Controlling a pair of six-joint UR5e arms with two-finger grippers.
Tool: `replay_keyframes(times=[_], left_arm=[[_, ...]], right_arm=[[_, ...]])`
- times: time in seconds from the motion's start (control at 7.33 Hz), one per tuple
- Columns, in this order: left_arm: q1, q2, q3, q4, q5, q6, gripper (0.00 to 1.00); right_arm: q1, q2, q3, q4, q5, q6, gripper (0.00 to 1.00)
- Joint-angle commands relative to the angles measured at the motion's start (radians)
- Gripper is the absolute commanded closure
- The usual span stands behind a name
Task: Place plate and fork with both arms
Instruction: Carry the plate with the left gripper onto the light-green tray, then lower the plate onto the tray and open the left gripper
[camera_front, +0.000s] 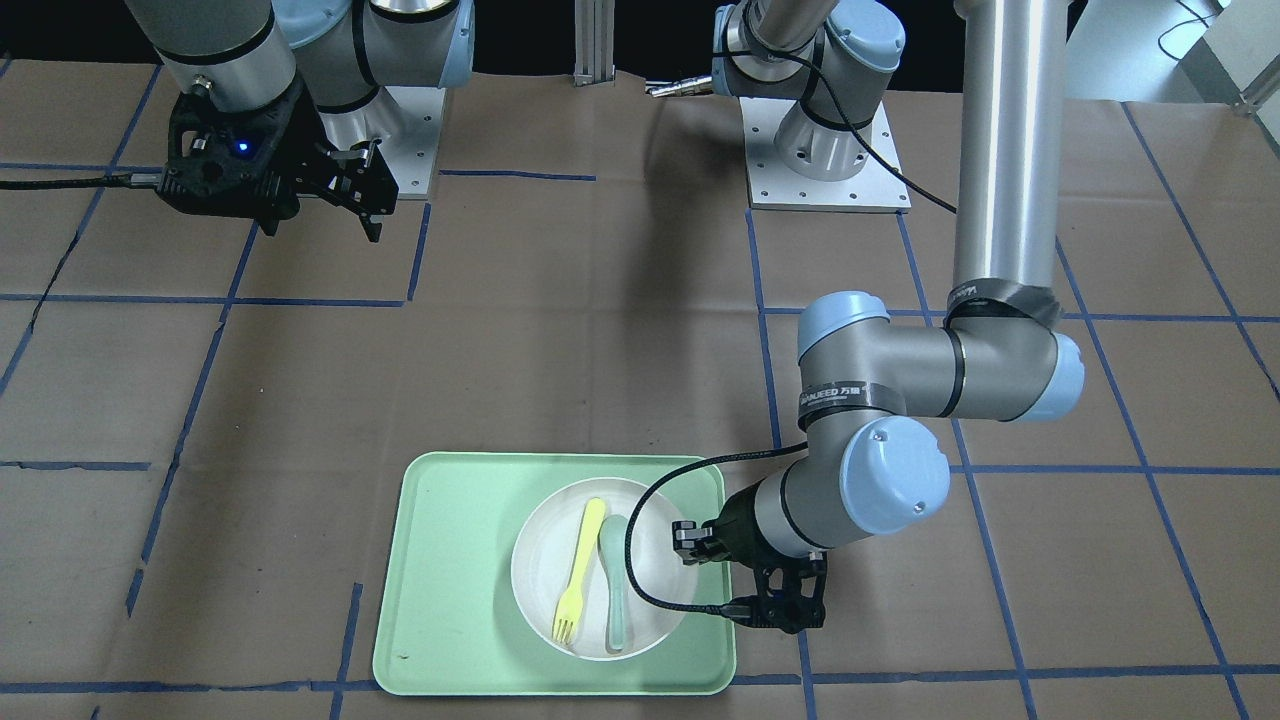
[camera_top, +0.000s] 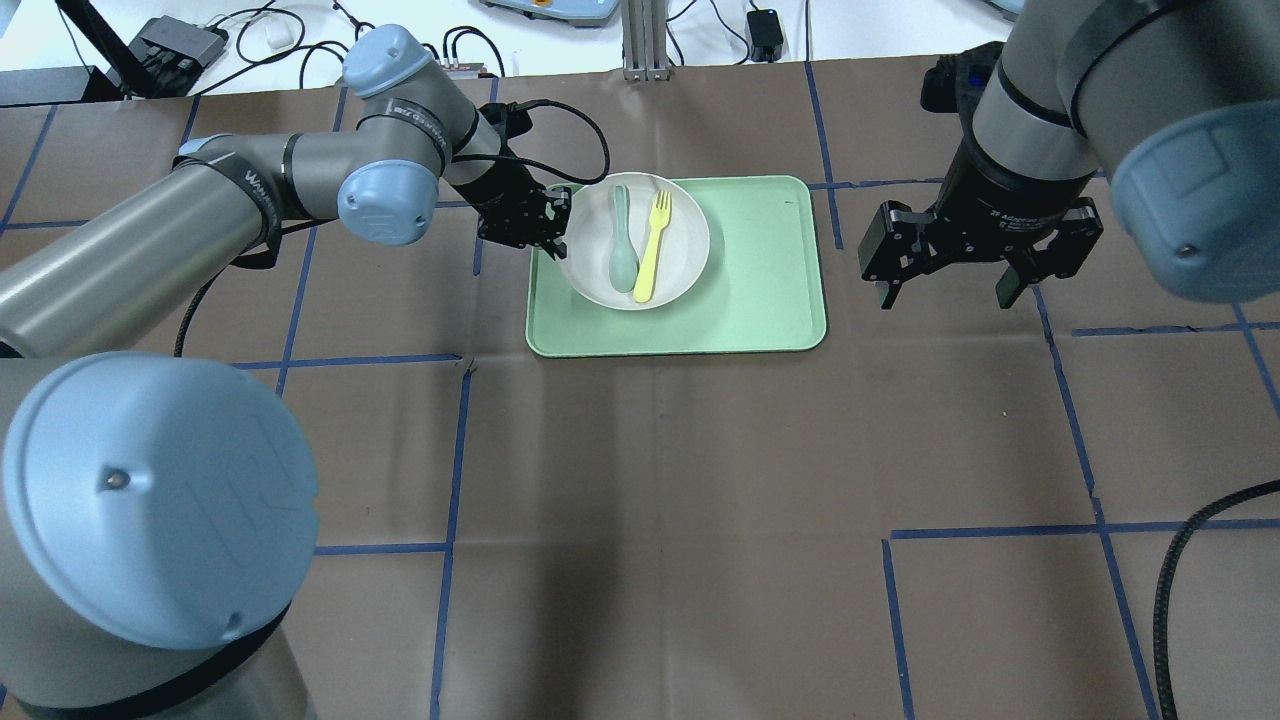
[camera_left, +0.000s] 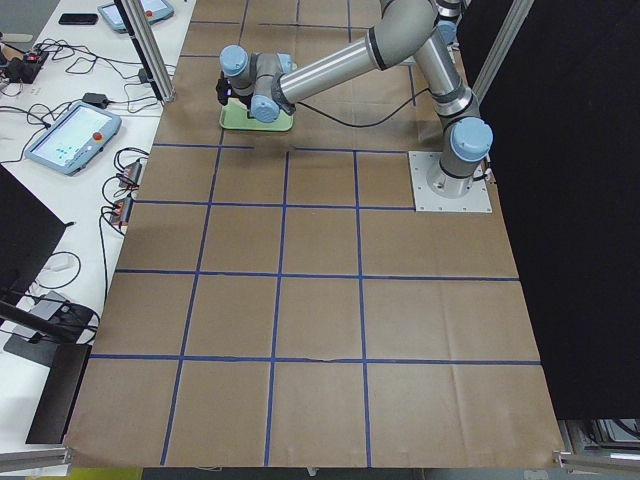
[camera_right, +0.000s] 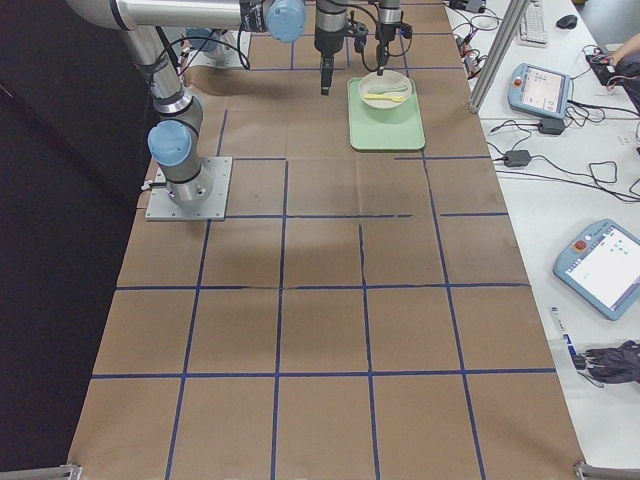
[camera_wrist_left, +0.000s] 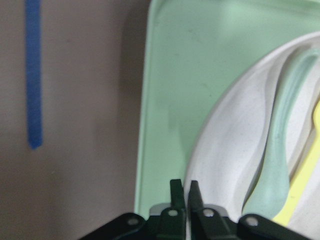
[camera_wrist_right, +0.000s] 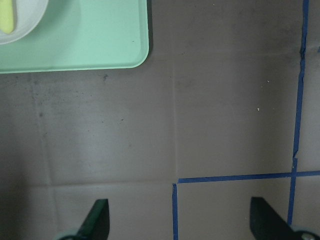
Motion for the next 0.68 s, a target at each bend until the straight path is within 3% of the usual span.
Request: replay_keyframes(times=[0.0,0.55], left_arm=[[-0.015,-0.045,0.039,-0.002,-0.002,-0.016,1.00],[-0.020,-0.057,0.040,0.001,-0.008,-0.019,0.97]], right_arm=[[0.000,-0.001,0.000,0.000,0.000,0.000,0.00],[0.000,0.002,-0.002,0.000,0.000,0.000,0.00]])
